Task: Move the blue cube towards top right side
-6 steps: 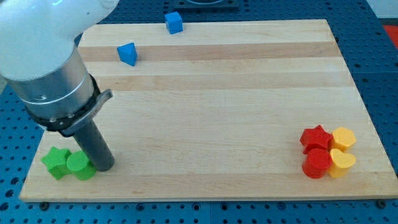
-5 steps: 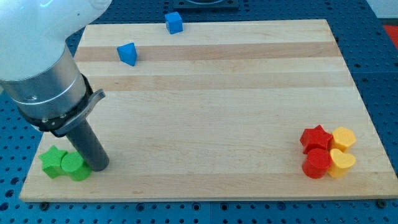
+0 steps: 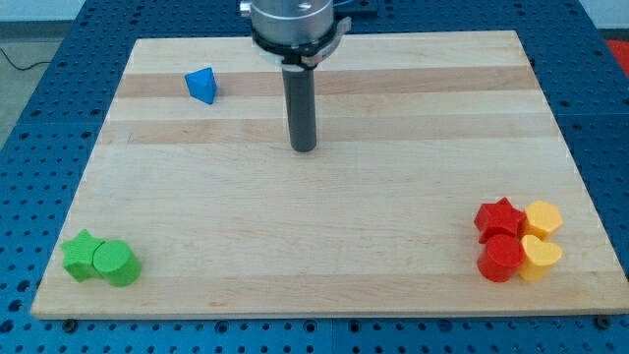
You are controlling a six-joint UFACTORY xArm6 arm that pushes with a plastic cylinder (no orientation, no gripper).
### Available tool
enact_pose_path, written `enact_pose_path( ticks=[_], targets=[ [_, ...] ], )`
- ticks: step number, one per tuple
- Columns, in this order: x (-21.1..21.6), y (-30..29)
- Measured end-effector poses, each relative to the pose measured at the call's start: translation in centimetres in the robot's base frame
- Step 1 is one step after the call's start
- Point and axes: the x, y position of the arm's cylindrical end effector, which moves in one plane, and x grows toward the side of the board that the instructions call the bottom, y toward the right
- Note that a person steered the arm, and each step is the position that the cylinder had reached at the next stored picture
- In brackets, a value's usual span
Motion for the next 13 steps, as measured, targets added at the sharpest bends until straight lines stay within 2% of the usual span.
enact_pose_path(
  ticks=[1,2,3,4,5,6,7,11,13],
  targets=[
    [-0.4,-4.1],
    [-1.2,-12.5],
    [-5.6,-20.4],
    [-12.9,-25.8],
    [-19.2,-27.6],
    [-21.4,-27.1],
    [-21.4,-26.3],
    [-21.3,-10.7],
    [-21.3,-6.1]
  ],
)
